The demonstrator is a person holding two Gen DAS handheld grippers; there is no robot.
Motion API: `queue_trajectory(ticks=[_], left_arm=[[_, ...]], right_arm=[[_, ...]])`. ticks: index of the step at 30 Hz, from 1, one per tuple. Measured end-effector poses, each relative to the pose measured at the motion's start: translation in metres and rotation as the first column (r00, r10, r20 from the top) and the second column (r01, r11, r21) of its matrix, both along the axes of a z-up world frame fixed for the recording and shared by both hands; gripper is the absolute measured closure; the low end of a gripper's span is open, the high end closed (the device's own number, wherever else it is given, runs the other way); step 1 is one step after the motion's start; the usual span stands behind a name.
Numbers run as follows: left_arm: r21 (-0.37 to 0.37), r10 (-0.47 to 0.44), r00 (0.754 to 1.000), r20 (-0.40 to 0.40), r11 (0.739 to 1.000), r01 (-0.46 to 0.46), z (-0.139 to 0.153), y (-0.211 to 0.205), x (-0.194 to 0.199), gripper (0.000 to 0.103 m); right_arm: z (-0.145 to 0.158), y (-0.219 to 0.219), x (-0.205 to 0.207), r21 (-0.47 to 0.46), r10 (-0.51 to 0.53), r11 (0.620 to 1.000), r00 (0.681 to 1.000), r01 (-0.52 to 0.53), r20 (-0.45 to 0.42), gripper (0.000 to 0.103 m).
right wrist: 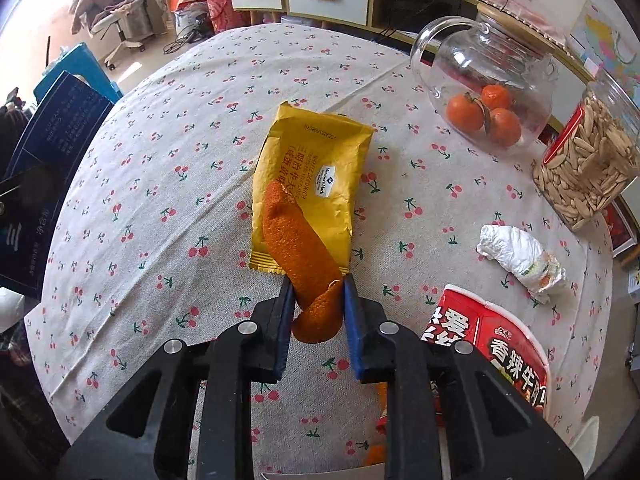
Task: Collect trash
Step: 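Lift the box and orange peel and carry them toward the white bin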
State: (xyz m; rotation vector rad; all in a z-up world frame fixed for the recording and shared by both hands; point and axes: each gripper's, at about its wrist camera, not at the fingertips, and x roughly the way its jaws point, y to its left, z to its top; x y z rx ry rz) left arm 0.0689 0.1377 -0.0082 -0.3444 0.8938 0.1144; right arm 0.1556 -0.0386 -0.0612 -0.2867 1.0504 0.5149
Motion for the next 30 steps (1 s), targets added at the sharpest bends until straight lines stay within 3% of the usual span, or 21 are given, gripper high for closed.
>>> queue_trajectory(ticks=[16, 30], left_arm=[[-0.001, -0.030, 0.997, 0.066, 1.000, 0.030, 0.015, -0.017, 0.002, 0.047], [0.041, -0.049, 0.982, 0.183, 0.998, 0.042, 0.031, -0.045, -0.004, 0.047]], right_arm=[[0.066, -0.023, -0.023, 0.202, -0.111, 0.976, 0.982, 0.079, 0.152, 0.081], [0.106, -0.063, -0.055, 0.256, -0.239, 0.954, 0.913, 0.156, 0.331, 0.081]])
